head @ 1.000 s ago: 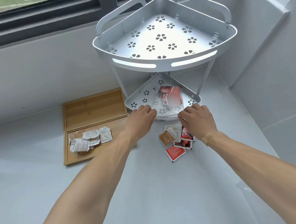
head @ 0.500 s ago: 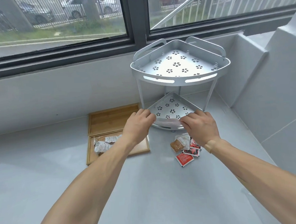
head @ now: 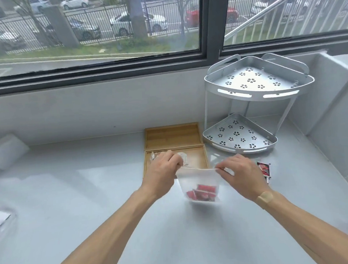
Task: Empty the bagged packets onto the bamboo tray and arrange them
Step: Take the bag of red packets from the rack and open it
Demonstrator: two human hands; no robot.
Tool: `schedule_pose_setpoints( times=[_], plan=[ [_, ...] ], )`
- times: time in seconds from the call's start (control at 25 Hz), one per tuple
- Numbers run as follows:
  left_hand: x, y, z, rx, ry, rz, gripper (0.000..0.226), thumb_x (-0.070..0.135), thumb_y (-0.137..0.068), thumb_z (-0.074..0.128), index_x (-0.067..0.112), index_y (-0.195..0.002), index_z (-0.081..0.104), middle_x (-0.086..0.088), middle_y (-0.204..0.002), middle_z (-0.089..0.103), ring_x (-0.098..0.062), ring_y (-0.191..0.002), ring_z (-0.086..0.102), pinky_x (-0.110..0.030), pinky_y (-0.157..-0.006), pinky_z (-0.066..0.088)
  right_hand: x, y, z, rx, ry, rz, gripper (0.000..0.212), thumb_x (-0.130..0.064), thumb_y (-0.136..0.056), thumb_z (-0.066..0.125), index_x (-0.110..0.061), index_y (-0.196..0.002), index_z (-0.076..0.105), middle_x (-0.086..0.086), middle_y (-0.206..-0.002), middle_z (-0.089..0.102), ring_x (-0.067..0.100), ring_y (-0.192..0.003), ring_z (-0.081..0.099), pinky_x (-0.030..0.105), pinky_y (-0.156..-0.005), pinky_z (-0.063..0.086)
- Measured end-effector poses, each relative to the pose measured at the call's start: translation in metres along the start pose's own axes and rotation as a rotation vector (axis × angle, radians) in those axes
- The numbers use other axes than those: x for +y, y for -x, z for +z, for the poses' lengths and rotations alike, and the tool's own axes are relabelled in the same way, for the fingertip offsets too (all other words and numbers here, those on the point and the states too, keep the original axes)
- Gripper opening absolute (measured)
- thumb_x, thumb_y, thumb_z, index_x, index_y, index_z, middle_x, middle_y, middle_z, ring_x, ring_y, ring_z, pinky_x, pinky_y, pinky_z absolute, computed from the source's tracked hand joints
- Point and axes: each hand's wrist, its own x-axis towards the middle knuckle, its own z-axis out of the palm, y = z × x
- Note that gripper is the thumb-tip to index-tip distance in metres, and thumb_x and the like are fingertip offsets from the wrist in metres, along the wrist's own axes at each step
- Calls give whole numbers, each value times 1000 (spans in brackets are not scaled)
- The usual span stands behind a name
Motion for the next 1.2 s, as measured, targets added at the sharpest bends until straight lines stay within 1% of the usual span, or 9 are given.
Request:
schedule_pose_setpoints(
  times=[0.24, 0.48, 0.6, 0.68, 0.76, 0.88, 1.0, 1.12, 1.2],
  plan=[
    [-13, 108, -22, -85, 24, -60, 18, 2, -89, 63, 19, -92, 59, 5, -90, 58, -21, -79, 52, -36, -60, 47, -76, 79, 23, -202, -286, 105, 14, -21, -81, 79, -32, -81, 72, -25, -75, 66, -1, -76, 60, 23, -65, 50],
    [-12, 127, -22, 58, 3, -113, 7, 13, -93, 55, 19, -95, 58, -1, -92, 57, -22, -76, 52, -35, -59, 46, -119, 84, 41, -122, -310, 102, 7, -23, -81, 70, -26, -76, 67, -18, -69, 61, 5, -67, 58, 31, -58, 50],
    [1, 120, -28, 0, 180, -475, 12, 31, -94, 57, 19, -96, 55, 6, -87, 56, -16, -73, 54, -30, -59, 48, -140, 77, 53, 54, -295, 105, 19, -27, -84, 62, -17, -70, 68, -11, -63, 58, 10, -58, 54, 32, -51, 48],
    [11, 113, -37, -199, 599, -844, 30, 45, -93, 57, 16, -87, 56, 8, -75, 59, -13, -65, 54, -28, -60, 48, -151, 74, 60, 152, -253, 86, 23, -26, -87, 61, -14, -68, 69, -8, -60, 58, 13, -55, 54, 31, -47, 47],
    [14, 108, -45, -359, 947, -1024, 41, 52, -92, 56, 13, -82, 63, 4, -71, 64, -14, -62, 56, -30, -58, 52, -161, 73, 67, 226, -142, 23, 21, -18, -86, 65, -13, -66, 69, -5, -58, 59, 15, -52, 55, 31, -43, 45],
    [10, 104, -54, -362, 1096, -1030, 35, 44, -93, 58, 14, -79, 66, 1, -73, 68, -14, -63, 59, -31, -55, 54, -173, 73, 77, 249, -38, -27, 14, -11, -80, 73, -14, -66, 70, -5, -57, 60, 17, -49, 57, 30, -38, 43],
    [2, 106, -55, -360, 1019, -997, 18, 20, -90, 58, 10, -78, 66, -3, -76, 68, -13, -63, 59, -31, -56, 55, -180, 79, 83, 150, -78, 21, 9, -24, -80, 76, -18, -74, 72, -9, -63, 62, 11, -51, 58, 27, -39, 44],
    [-8, 112, -57, -396, 929, -951, 17, 19, -88, 61, 5, -82, 69, -1, -71, 68, -11, -57, 58, -26, -50, 51, -187, 78, 74, -45, -297, 204, 23, -50, -84, 63, -28, -84, 70, -15, -72, 64, 4, -58, 59, 22, -47, 46],
    [-12, 112, -60, -424, 871, -893, 18, 24, -88, 63, 9, -78, 68, 3, -64, 67, -10, -56, 57, -23, -48, 46, -191, 66, 65, -150, -497, 422, 26, -54, -87, 56, -31, -84, 68, -13, -75, 68, 8, -64, 64, 25, -57, 50]
  ],
)
